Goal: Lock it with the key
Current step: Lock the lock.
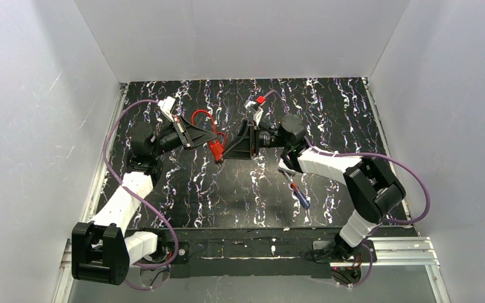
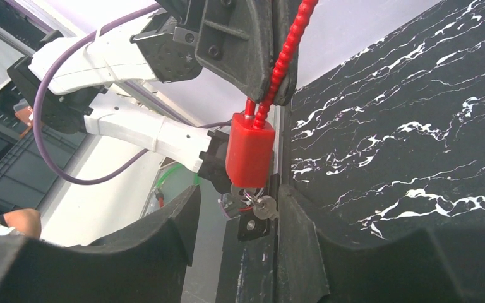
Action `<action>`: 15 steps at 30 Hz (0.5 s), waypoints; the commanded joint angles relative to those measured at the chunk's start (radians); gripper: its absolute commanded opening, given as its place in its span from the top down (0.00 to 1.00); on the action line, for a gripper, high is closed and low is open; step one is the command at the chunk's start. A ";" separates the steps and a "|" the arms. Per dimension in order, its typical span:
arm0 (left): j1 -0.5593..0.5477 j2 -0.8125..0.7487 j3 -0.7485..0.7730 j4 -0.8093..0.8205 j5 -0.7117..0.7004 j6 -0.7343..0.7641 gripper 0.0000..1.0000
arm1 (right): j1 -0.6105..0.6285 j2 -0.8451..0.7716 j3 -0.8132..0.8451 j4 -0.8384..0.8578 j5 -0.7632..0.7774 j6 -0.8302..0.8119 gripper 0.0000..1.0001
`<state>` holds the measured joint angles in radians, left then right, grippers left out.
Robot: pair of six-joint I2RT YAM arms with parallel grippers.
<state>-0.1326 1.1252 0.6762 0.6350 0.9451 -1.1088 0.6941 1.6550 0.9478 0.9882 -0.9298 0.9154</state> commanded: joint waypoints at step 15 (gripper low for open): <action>0.005 -0.012 -0.007 0.075 -0.009 -0.022 1.00 | 0.017 0.032 0.020 0.045 0.023 -0.012 0.54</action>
<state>-0.1326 1.1252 0.6758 0.6582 0.9409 -1.1267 0.7025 1.6867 0.9478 0.9909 -0.9180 0.9146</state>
